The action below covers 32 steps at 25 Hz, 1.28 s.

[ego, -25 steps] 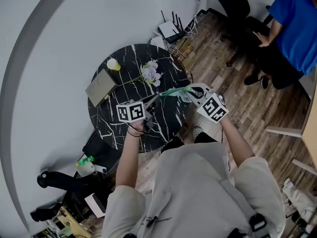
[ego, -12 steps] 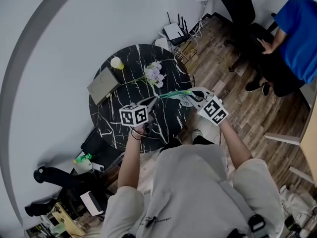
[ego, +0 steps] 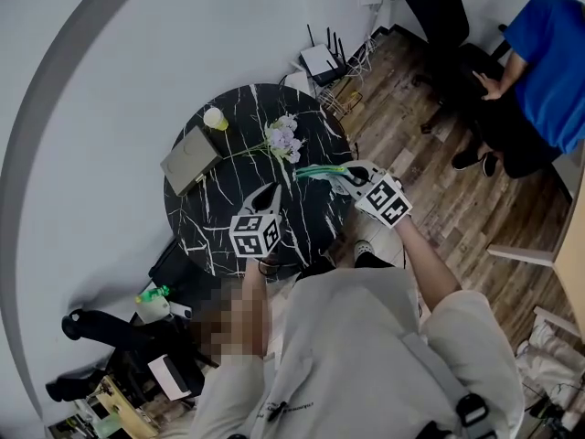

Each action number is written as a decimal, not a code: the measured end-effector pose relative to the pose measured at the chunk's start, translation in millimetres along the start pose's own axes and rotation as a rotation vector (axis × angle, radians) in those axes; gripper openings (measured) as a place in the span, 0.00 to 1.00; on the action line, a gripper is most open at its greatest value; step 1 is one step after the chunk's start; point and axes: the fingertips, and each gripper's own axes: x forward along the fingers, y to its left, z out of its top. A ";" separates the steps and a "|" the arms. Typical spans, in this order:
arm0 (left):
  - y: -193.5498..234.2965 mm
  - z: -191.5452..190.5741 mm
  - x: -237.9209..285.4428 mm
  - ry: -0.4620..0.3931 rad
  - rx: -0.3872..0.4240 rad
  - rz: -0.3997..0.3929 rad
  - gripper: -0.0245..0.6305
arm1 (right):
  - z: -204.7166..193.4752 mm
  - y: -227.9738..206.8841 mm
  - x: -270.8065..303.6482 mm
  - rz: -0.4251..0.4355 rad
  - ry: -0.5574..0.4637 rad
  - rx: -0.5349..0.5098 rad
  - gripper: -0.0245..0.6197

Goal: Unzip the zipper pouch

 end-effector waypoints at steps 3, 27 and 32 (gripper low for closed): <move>-1.4 1.3 -8.2 -0.039 0.053 0.034 0.08 | -1.6 -2.8 3.8 -0.016 -0.003 0.046 0.05; -23.6 17.0 -35.7 -0.115 0.073 -0.010 0.07 | 10.5 -5.3 -4.1 -0.023 -0.057 0.208 0.05; -26.5 16.3 -34.8 -0.117 0.079 -0.020 0.07 | 11.5 -1.6 -4.8 -0.008 -0.057 0.209 0.05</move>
